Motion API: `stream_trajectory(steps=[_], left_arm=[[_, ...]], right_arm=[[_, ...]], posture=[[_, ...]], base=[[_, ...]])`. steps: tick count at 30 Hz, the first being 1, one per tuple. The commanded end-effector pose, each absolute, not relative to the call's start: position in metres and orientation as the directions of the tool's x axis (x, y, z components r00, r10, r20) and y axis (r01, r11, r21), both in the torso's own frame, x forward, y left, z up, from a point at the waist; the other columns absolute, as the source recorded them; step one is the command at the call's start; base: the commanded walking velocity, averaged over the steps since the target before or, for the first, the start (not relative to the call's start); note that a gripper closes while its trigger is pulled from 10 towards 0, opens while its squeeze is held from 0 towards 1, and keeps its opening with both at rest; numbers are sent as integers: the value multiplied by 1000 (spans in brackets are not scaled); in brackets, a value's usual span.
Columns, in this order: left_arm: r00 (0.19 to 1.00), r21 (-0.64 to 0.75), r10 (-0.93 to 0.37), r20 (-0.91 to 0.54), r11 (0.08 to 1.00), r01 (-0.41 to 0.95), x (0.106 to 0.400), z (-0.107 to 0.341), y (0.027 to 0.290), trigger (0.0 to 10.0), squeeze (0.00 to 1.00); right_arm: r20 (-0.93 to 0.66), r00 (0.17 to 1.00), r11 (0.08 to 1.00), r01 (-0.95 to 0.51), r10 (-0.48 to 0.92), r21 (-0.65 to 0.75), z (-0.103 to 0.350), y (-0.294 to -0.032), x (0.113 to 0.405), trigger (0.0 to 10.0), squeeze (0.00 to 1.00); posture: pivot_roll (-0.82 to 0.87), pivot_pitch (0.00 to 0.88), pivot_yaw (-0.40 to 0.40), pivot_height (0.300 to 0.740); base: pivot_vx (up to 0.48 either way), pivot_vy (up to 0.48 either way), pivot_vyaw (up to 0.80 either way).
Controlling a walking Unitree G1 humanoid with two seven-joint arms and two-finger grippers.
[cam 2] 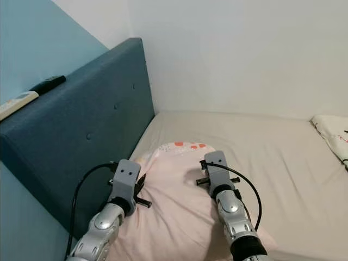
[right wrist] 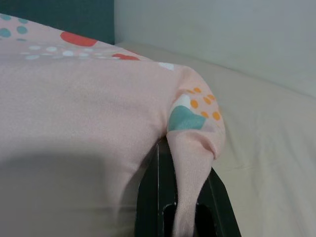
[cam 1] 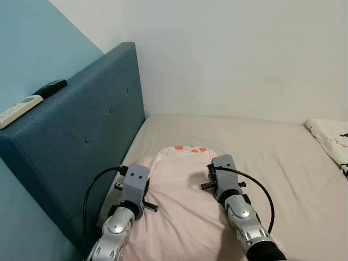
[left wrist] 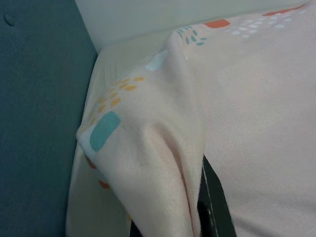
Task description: Clean up the room
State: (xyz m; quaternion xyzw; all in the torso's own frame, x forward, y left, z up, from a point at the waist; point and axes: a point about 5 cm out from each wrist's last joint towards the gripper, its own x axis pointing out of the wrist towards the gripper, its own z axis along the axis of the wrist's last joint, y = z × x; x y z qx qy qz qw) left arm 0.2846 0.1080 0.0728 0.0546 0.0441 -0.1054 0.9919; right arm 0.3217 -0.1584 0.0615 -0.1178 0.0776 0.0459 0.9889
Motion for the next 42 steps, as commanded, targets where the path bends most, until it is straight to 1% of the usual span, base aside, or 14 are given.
stream_trajectory(steps=[1, 11, 42], left_arm=[[994, 119, -101, -50, 987, 106, 290, 81, 131, 10000, 0], [993, 114, -110, -47, 987, 115, 291, 82, 129, 10000, 0], [992, 106, -123, -36, 986, 126, 290, 82, 128, 10000, 0]], right_arm=[[-111, 994, 970, -23, -4, -241, 71, -174, 326, 10000, 0], [-143, 990, 973, -32, -1, -230, 67, -173, 325, 10000, 0], [-132, 991, 973, -38, 8, -226, 67, -173, 324, 10000, 0]], posture=[[-27, 0, 16, 740], [-27, 0, 18, 740], [-31, 0, 19, 740]], base=[[0, 0, 0], [0, 0, 0], [0, 0, 0]])
